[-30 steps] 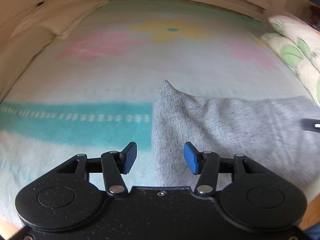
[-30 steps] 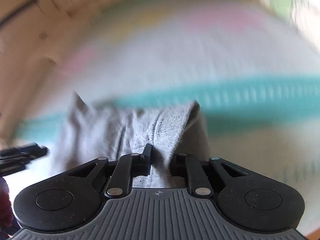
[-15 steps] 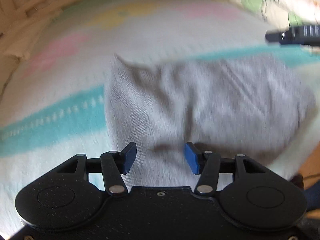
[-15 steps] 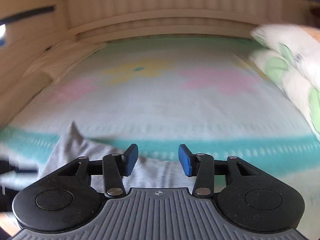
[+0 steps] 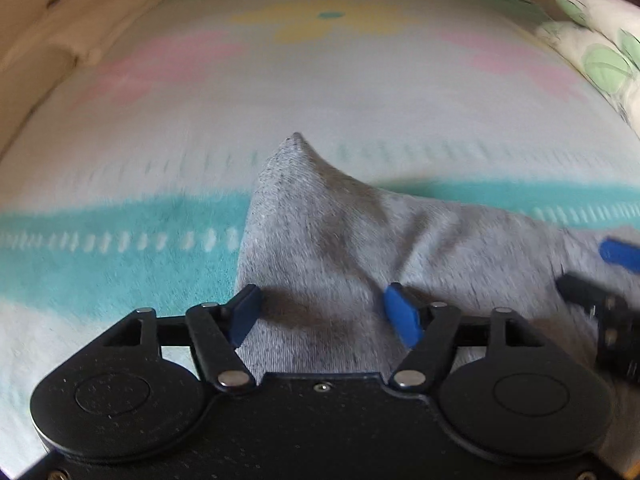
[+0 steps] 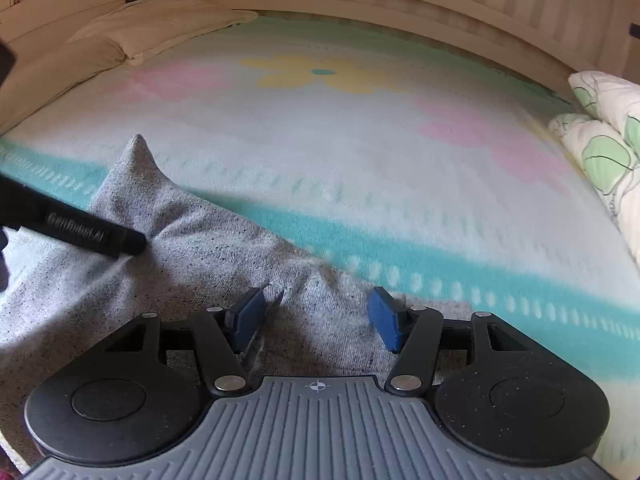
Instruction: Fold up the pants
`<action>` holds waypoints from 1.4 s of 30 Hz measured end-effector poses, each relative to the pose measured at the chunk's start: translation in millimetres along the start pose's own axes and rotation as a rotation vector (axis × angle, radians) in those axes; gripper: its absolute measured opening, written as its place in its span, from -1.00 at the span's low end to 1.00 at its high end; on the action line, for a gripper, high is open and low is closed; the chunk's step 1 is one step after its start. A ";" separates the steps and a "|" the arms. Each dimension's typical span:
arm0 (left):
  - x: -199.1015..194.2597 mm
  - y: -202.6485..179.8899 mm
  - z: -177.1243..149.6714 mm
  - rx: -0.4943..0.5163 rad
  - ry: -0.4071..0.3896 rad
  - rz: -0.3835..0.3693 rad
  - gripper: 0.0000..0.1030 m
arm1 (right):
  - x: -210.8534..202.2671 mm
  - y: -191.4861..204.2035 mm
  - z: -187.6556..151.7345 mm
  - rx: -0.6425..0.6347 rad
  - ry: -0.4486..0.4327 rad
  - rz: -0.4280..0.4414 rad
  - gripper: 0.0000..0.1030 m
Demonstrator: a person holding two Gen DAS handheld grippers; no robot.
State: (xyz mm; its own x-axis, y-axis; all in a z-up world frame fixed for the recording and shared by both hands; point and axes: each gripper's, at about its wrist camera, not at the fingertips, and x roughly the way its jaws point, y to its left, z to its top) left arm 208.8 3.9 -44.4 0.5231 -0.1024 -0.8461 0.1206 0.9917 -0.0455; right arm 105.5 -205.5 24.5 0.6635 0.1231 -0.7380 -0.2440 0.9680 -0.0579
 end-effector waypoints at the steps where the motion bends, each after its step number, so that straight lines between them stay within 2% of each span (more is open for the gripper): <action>1: 5.0 3.6 4.6 -0.029 0.016 -0.008 0.45 | 2.5 -2.3 1.3 0.015 0.001 0.007 0.15; 9: 10.1 -3.1 8.2 -0.003 0.014 0.032 0.54 | -1.4 -3.3 -2.4 0.014 -0.003 0.010 0.15; 20: -16.8 3.8 -12.5 -0.038 0.041 0.008 0.54 | -17.2 -7.0 -8.7 -0.015 0.019 0.013 0.19; 22: -21.4 4.6 -17.2 -0.033 0.047 0.009 0.54 | -23.6 -10.9 -13.5 -0.010 0.029 0.012 0.41; 24: -27.2 4.2 -25.2 -0.019 0.050 0.012 0.54 | -28.7 -19.3 -20.4 0.013 0.057 -0.001 0.48; 26: -32.8 5.5 -35.5 0.002 0.053 0.013 0.57 | -32.0 -34.2 -28.7 0.072 0.091 -0.001 0.49; 28: -37.8 7.1 -48.4 0.020 0.061 0.011 0.62 | -32.4 -54.9 -36.2 0.182 0.127 0.024 0.63; 32: -42.2 17.5 -60.3 0.013 0.067 -0.004 0.81 | -21.0 -99.0 -54.5 0.513 0.207 0.154 0.69; 34: -42.2 25.9 -63.5 -0.014 0.080 -0.023 0.84 | -14.5 -107.2 -60.2 0.598 0.225 0.193 0.71; 38: -38.3 36.3 -62.9 -0.068 0.101 -0.063 0.87 | -8.4 -96.2 -55.1 0.485 0.200 0.210 0.71; 42: -29.0 37.3 -58.1 -0.051 0.083 -0.088 0.98 | -0.2 -88.9 -52.6 0.431 0.173 0.232 0.70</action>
State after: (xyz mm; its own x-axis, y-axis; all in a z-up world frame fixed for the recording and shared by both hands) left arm 149.1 48.4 -52.4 0.4402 -0.1846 -0.8787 0.1187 0.9820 -0.1468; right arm 89.9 -303.1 -5.5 0.4912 0.3428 -0.8007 -0.0337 0.9261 0.3758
